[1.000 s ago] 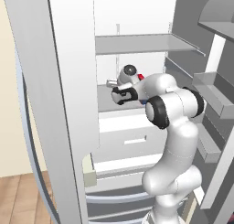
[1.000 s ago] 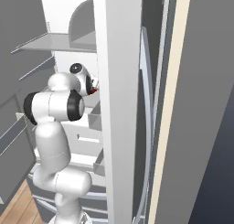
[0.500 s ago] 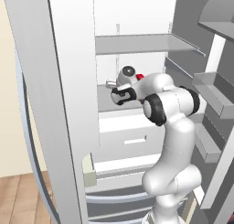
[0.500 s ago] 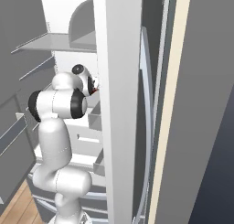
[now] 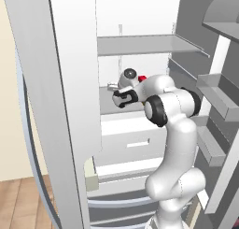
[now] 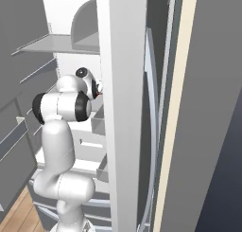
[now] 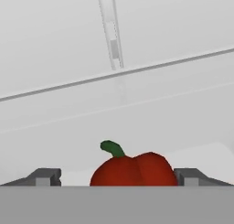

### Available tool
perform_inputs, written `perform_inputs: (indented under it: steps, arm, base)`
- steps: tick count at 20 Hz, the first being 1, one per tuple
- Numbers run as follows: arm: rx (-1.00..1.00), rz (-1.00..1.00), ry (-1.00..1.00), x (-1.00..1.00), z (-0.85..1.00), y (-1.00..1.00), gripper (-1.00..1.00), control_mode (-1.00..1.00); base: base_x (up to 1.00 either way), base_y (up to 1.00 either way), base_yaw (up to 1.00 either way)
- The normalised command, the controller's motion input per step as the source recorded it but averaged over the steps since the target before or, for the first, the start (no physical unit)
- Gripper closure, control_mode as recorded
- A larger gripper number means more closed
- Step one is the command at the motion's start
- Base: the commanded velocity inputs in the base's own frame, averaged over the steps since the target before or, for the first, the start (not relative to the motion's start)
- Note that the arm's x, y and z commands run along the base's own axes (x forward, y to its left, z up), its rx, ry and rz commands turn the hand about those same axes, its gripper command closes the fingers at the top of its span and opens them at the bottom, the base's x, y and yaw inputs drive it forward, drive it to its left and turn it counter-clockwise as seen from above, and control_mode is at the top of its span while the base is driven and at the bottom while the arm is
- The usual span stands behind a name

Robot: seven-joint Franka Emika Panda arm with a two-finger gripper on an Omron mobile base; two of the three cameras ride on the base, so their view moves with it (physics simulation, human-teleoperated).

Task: Pick bell pepper from the fridge and place it on the plate on the counter.

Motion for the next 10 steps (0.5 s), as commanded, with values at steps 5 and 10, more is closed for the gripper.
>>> perform_inputs:
  steps: [5, 10]
  arm:
    - [0.00, 0.00, 0.02, 0.00, -0.07, 0.00, 1.00, -1.00]
    - [0.00, 0.00, 0.00, 0.00, 0.00, 0.00, 1.00, -1.00]
  base:
    - [0.00, 0.00, 0.00]
    - [0.00, 0.00, 0.00]
